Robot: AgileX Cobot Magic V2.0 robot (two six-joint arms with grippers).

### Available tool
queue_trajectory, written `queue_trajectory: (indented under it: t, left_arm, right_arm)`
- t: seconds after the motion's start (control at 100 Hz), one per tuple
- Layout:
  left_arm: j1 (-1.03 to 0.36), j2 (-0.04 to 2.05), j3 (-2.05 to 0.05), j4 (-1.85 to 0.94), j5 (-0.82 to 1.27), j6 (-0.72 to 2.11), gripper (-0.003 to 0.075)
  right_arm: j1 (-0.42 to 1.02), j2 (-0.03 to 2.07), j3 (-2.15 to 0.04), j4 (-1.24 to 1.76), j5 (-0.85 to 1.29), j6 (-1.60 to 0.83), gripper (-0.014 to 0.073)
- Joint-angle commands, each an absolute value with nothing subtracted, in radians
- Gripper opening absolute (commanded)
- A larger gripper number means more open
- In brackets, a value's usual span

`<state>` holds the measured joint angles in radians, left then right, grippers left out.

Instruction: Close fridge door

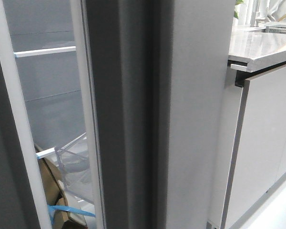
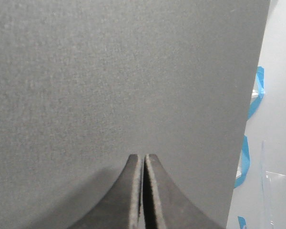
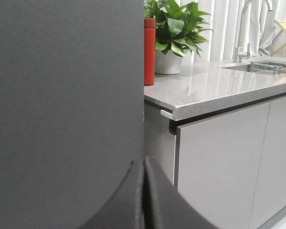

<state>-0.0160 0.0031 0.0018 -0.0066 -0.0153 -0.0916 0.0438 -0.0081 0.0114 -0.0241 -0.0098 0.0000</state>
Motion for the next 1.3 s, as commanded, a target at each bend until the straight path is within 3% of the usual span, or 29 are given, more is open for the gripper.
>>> queue_trajectory:
  t: [0.0, 0.93, 1.29]
  left_arm:
    - [-0.024, 0.022, 0.030, -0.008, -0.092, -0.095, -0.0021]
    - [-0.024, 0.022, 0.030, -0.008, -0.092, -0.095, -0.0021]
    - [-0.024, 0.022, 0.030, -0.008, -0.092, -0.095, -0.0021]
  right_arm:
    - [0.038, -0.020, 0.023, -0.031, -0.089, -0.007, -0.0076]
    - [0.038, -0.020, 0.013, -0.031, -0.070, 0.000, -0.0076]
    - [0.038, 0.224, -0.250, -0.016, 0.014, 0.000, -0.0076]
